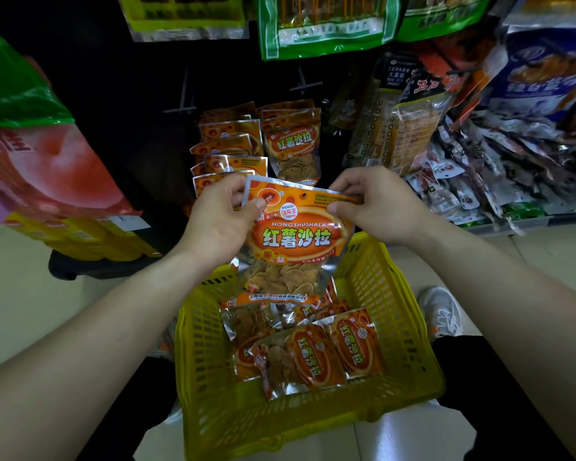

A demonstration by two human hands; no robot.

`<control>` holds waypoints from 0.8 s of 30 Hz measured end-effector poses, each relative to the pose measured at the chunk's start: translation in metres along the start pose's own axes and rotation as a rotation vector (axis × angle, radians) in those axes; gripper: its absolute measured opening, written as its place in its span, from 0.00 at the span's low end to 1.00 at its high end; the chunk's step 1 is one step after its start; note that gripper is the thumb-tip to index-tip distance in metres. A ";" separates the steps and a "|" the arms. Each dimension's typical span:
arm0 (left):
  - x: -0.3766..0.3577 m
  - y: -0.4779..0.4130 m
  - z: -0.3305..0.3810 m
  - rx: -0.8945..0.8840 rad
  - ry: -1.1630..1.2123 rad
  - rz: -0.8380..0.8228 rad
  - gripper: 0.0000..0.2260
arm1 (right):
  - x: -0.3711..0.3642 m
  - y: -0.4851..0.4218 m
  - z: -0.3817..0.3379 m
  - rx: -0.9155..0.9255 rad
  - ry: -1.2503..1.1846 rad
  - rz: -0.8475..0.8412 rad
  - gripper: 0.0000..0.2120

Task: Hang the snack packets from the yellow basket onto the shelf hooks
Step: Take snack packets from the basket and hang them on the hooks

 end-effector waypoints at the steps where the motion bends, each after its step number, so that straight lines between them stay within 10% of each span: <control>1: 0.000 0.000 -0.001 0.000 -0.006 0.000 0.08 | 0.000 0.000 0.000 0.000 -0.001 -0.001 0.05; 24: -0.017 0.009 -0.009 -0.053 -0.133 -0.070 0.06 | -0.036 0.011 -0.022 0.117 0.171 -0.109 0.05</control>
Point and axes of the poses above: each hand's wrist, its own y-axis away from the middle knuckle, its own x-axis out of the back of the hand, z = x × y, the point moved 9 cm from there along -y, towards the middle knuckle, and after that the axes turned 6 degrees about y, right-handed, at the moved point
